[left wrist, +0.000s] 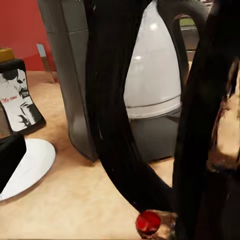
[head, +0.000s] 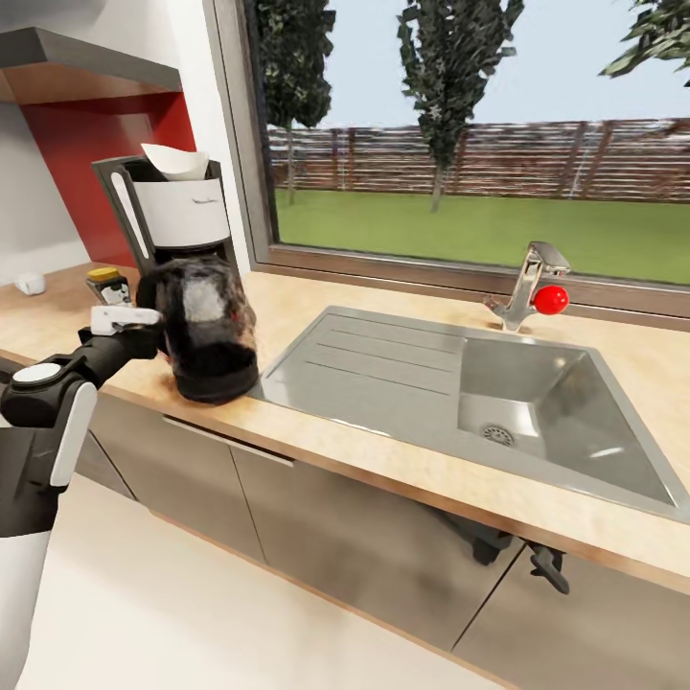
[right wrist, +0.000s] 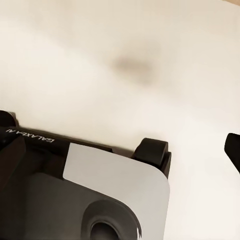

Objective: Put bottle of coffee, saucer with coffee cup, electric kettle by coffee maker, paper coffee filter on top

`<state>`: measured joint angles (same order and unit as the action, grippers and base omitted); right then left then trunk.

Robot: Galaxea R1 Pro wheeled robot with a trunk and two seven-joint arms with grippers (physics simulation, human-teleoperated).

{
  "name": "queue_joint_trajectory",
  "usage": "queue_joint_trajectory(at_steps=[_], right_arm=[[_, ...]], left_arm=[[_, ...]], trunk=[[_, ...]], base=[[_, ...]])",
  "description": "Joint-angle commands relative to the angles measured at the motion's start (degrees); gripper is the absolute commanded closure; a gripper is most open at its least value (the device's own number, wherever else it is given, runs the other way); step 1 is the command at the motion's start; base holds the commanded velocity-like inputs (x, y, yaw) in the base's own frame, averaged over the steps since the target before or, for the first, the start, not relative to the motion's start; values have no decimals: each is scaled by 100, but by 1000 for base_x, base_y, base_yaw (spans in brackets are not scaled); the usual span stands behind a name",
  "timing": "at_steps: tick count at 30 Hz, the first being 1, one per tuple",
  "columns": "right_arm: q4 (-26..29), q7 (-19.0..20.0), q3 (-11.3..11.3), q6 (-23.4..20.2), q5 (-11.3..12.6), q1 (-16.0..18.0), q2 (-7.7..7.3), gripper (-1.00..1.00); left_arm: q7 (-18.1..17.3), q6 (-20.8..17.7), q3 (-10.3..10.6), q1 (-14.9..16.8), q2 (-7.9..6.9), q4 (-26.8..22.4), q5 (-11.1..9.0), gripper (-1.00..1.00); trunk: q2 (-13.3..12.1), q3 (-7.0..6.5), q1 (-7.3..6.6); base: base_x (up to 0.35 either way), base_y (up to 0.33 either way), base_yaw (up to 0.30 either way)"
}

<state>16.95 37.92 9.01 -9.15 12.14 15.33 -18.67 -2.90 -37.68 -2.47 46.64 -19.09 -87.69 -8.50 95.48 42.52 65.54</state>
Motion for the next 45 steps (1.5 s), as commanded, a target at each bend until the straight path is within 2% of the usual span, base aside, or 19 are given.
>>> queue_joint_trajectory(at_steps=[1, 24, 41, 43, 44, 45], right_arm=[[10, 5, 30, -52, 60, 2, -5, -100], [10, 5, 30, -52, 60, 1, -5, -100], [10, 5, 30, -52, 60, 3, -5, -100], [10, 5, 30, -52, 60, 0, -5, -100], [10, 5, 32, -52, 60, 3, -5, -100], [10, 5, 32, -52, 60, 4, -5, -100]], left_arm=[[-18, -33, -13, 3, 1, -5, -100, -100], [-18, -29, -43, 3, 1, -11, -106, -100], [-24, -36, -43, 3, 1, -11, -111, -100], [-35, -37, -43, 3, 1, -11, -185, -100], [-51, -34, -48, 3, -2, -11, -396, -100], [-62, -33, -49, 3, -5, -11, -472, -100]], trunk=[[3, 5, 0], [3, 5, 0], [3, 5, 0], [3, 5, 0], [3, 5, 0], [3, 5, 0]], base=[[0, 0, 0], [-1, 0, 0], [-118, 0, 0], [-7, 0, 0], [-2, 0, 0], [-2, 0, 0]])
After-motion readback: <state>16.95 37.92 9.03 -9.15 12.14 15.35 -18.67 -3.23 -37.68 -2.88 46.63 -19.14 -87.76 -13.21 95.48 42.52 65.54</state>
